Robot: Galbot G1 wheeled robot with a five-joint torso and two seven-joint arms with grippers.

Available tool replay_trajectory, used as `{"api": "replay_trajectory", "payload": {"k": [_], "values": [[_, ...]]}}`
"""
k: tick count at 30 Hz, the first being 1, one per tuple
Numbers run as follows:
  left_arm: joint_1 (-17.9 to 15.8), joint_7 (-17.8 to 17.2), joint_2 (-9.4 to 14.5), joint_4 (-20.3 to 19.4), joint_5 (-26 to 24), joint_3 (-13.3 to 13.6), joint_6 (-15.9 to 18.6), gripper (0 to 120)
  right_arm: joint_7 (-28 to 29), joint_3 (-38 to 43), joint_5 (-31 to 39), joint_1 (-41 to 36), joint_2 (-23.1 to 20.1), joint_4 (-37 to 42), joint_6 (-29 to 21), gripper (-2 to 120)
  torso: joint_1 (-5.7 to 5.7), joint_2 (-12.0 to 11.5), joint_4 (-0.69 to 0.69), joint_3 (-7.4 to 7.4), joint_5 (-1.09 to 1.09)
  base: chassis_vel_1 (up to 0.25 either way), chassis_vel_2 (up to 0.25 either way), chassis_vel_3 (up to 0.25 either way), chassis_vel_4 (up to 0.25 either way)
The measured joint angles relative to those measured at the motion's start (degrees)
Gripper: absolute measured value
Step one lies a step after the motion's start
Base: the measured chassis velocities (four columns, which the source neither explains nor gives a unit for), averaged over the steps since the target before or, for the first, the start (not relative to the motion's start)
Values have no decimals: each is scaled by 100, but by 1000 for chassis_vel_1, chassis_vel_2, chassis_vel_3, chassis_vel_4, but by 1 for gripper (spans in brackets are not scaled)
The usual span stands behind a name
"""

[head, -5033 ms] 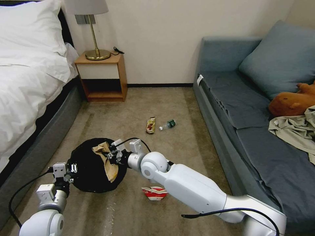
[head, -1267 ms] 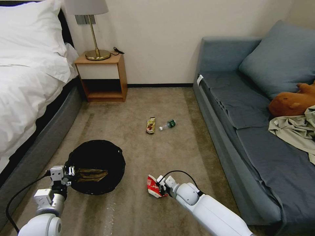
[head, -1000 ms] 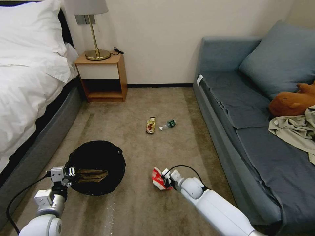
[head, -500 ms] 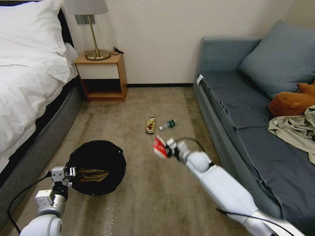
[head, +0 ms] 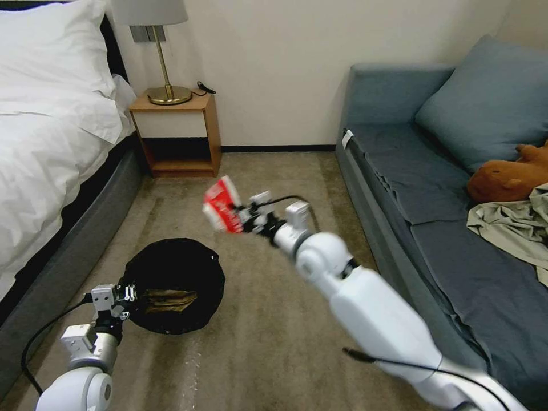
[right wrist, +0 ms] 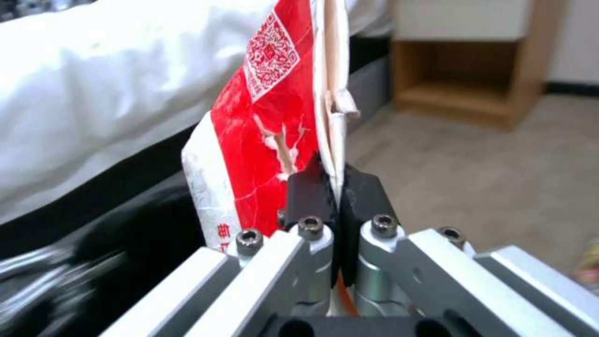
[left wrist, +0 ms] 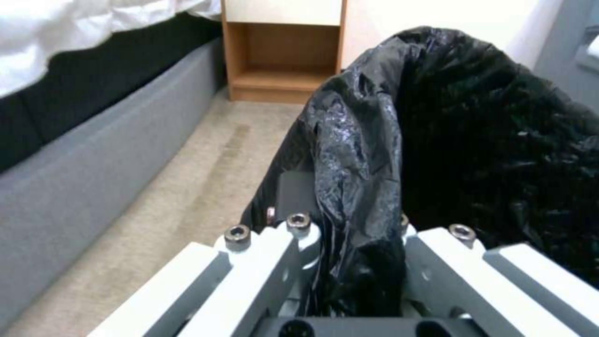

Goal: Pick up the trash bin, then pick up the garbage on the floor and place it into the trash bin.

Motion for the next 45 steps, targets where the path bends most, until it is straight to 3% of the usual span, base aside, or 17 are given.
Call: {"api": "replay_trajectory", "payload": {"k": [14, 18, 24, 27, 30, 31, 33, 37, 41, 45], "values": [[33, 6, 60, -49, -261, 28, 36, 4, 317, -641, -733, -652, 466, -647, 105, 0, 0, 0, -1, 0, 1, 0, 0, 0, 0], [47, 42, 26, -42, -378, 57, 22, 4, 452, -706, -852, -796, 567, -754, 149, 20, 0, 0, -1, 0, 1, 0, 0, 0, 0], [51, 42, -27, 1, -282, 68, -9, 4, 462, -715, -868, -862, 591, -686, 179, 36, 0, 0, 0, 0, 1, 0, 0, 0, 0], [53, 38, -67, 37, -164, 47, -69, 4, 456, -712, -908, -892, 585, -570, 220, 53, 0, 0, -1, 0, 1, 0, 0, 0, 0], [53, 33, -88, 52, -135, 21, -83, 4, 449, -661, -936, -897, 584, -532, 254, 61, 0, 0, 0, 0, 1, 0, 0, 0, 0], [53, 26, -115, 81, -88, -18, -122, 4, 444, -595, -940, -895, 583, -503, 278, 68, 0, 0, -1, 0, 1, 0, 0, 0, 0], [56, 26, -125, 90, -70, -31, -138, 4, 440, -580, -942, -892, 582, -501, 286, 70, 0, 0, -1, 0, 1, 0, 0, 0, 0], [104, -89, -175, 157, 114, -106, -336, 4, 357, -312, -1043, -847, 647, -596, 434, 90, 0, 0, 0, 0, 1, 0, 0, 0, 0], [44, -169, -174, 251, 197, -175, -419, 4, 361, 40, -1085, -768, 797, -741, 508, 99, 0, 0, 0, 0, 1, 0, 0, 0, 0], [-33, -215, -167, 318, 196, -211, -424, 4, 397, 347, -1060, -609, 821, -818, 513, 100, 0, 0, 0, 0, 2, 0, 0, 0, 0]]}}
